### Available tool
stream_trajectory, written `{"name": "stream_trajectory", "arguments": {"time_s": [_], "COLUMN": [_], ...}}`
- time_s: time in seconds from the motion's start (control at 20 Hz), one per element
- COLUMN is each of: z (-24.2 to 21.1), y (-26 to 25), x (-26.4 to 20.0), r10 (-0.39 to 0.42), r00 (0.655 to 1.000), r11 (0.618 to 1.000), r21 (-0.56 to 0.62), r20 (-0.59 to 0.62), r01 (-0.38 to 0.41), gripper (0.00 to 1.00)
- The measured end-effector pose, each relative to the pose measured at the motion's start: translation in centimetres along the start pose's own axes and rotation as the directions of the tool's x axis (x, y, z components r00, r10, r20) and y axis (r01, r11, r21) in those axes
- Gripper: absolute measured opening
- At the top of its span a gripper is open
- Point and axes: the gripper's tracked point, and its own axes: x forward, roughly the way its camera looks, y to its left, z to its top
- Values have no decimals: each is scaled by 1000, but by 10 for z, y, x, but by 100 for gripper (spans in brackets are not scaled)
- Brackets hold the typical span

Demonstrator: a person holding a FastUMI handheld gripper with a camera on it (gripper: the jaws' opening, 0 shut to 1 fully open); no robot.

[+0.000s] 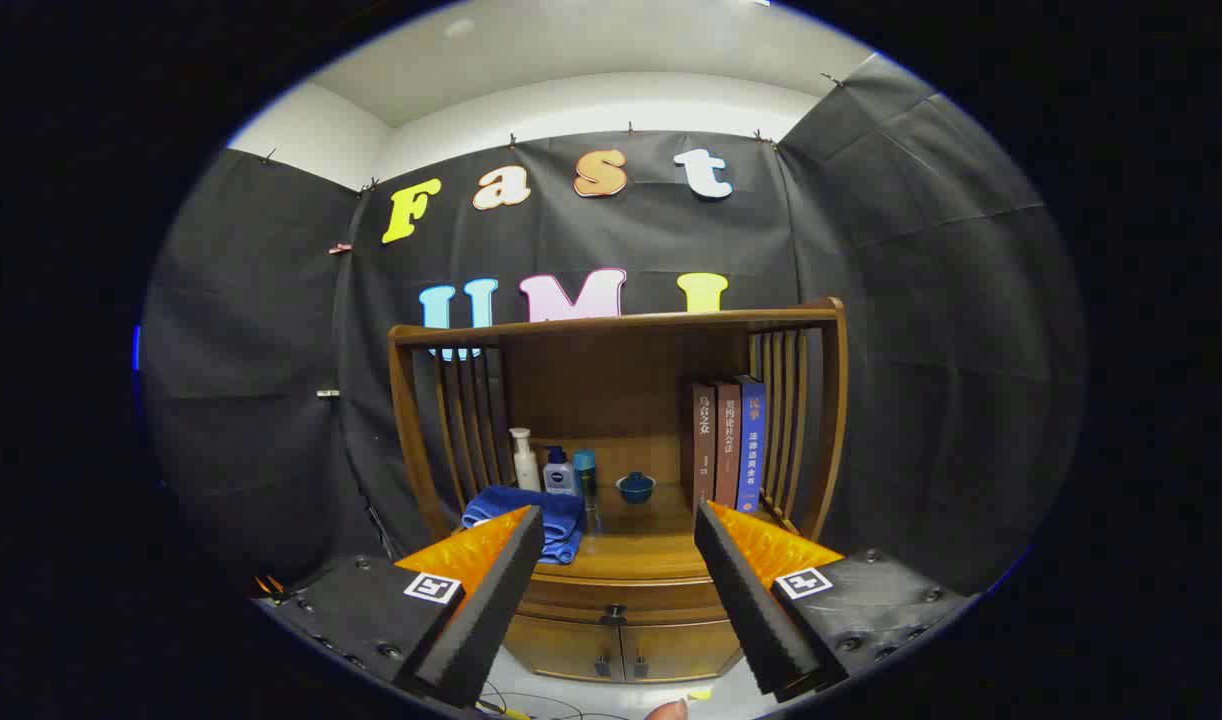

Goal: Pull open the drawer, take out the items inside it, and place them on the countertop above the cabinet.

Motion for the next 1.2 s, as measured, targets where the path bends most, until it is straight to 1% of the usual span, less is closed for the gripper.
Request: {"name": "stream_trajectory", "arguments": {"time_s": [0.05, 0.15, 0.3, 0.35, 0.6, 0.95, 1.05, 1.2], "z": [-3, -14, -15, -16, -16, -22, -25, -34], "y": [3, 0, 3, 7, 13, 47, 49, 41], "x": [1, 3, -1, -3, -12, -13, -5, 11], "r10": [5, -22, -51, -49, -82, -29, -16, -27], "r00": [1000, 1000, 998, 997, 994, 997, 998, 996], "r11": [1000, 999, 996, 996, 995, 999, 1000, 1000], "r21": [18, 41, 72, 76, 64, 39, 18, -9], "r20": [6, 6, 40, 52, 75, 66, 65, 81], "r01": [-5, 22, 48, 45, 78, 27, 15, 28], "gripper": [98, 98, 98, 98, 98, 98, 98, 98]}}
